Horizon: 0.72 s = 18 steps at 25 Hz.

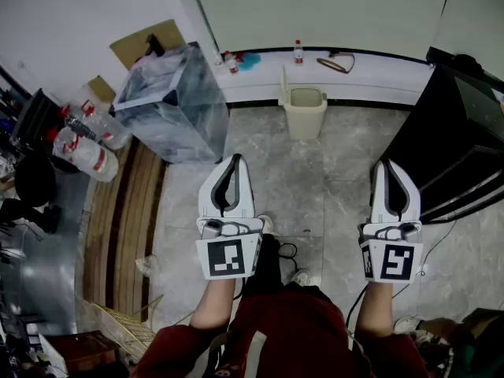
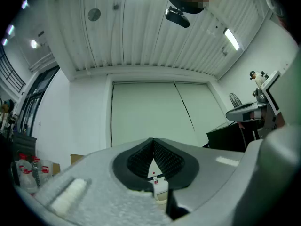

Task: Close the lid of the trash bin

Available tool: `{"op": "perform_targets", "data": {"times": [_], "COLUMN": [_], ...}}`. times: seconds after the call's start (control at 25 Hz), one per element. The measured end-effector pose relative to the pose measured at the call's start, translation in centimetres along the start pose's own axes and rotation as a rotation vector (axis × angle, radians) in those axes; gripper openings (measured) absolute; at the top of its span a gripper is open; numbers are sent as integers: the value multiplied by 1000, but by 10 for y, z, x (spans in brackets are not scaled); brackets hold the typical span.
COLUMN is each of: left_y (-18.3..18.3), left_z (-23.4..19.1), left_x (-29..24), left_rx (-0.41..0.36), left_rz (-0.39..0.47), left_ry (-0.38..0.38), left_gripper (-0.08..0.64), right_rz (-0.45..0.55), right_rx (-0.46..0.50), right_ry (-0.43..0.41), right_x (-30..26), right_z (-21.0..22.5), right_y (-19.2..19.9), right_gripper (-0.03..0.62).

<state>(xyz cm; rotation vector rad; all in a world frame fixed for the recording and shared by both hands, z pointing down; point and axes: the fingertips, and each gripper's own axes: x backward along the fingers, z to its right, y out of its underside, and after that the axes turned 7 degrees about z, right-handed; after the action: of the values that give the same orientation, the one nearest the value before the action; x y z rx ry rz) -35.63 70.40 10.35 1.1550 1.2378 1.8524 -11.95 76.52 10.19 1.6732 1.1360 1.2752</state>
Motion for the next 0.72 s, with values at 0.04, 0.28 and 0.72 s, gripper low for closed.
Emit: {"op": "perform_targets", "data": {"times": [0.04,0.28,0.72], "left_y": [0,7,32], "left_z": [0,0,-16], "left_x": [0,-4,-50], "left_rx": [-1,-1,24], "left_rz": [5,7,4], "left_ry": [0,-7,7], "left_gripper": [5,5,5], "right_rz": [1,-2,13], "right_rx": [-1,2,-66], "right_ry": [6,2,31], "right_x": [0,-7,-55], "right_z": [0,3,20], "right_y": [1,13,40], "right_gripper": [0,0,0]}}
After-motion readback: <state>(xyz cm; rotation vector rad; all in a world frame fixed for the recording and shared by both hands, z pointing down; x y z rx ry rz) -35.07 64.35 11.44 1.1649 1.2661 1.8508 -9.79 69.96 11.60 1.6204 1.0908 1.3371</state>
